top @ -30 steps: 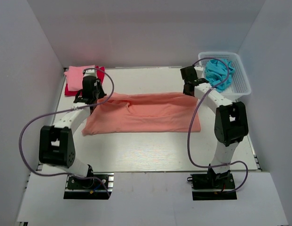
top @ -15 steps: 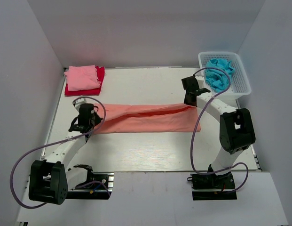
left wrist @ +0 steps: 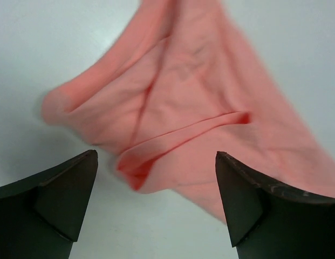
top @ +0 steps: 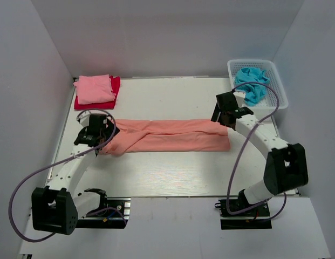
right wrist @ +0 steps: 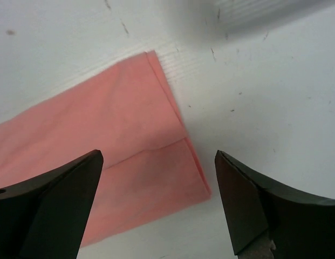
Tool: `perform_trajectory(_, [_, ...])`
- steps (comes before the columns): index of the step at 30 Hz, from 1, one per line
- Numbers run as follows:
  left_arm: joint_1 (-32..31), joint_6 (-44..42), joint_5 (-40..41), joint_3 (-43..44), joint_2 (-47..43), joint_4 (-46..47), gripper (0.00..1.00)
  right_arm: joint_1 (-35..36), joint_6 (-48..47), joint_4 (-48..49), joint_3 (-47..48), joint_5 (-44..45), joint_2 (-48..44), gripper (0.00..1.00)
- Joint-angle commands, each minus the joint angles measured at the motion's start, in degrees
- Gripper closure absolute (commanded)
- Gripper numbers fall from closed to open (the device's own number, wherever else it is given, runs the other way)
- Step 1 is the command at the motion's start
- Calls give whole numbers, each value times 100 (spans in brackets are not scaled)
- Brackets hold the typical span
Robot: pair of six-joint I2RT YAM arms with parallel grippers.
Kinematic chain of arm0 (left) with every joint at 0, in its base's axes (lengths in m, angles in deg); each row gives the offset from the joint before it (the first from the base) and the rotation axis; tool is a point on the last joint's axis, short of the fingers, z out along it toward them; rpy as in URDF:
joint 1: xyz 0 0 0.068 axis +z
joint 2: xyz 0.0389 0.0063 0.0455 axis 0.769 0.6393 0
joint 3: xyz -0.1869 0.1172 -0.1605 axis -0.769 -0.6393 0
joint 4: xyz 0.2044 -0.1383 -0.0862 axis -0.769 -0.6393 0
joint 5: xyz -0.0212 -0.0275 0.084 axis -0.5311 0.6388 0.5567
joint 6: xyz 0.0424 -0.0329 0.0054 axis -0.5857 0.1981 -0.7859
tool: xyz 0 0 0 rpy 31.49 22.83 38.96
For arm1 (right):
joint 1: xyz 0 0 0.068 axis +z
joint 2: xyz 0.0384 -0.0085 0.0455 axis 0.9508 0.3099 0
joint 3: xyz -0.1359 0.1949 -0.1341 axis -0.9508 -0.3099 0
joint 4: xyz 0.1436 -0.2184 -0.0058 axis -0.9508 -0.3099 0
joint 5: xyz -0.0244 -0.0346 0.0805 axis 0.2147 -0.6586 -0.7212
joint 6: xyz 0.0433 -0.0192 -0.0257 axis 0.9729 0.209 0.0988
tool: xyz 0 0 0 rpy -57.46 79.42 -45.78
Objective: Fold and stack the t-shirts
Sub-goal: Fold the other side of the tshirt into a rectangle, then rotate the tshirt 90 degrees
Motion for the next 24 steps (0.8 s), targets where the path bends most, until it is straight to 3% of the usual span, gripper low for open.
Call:
perform_trajectory(1, [-6, -438, -525, 803, 457, 77, 0, 14, -583, 304, 15, -610, -536, 10])
perform_trajectory(5, [-6, -1220, -1560, 1304, 1364, 341, 0, 67, -1297, 1244, -38, -1755, -397, 10])
perform_trajectory(8, [-6, -1608, -2151, 1664, 1943, 438, 0, 137, -1535, 1157, 330, -2213, 164, 10])
perform_trajectory(17, [-6, -1354, -1758, 2095, 3613, 306, 0, 120, -1053, 718, 447, -2662, 1572, 10])
perform_trajectory(22, [-6, -1485, -1757, 3122, 4817, 367, 0, 137, -772, 578, -257, -3197, 1512, 10])
perform_trajectory(24, [-58, -1740, -2256, 3842, 5265, 508, 0, 259, -744, 577, -852, -3740, 1091, 10])
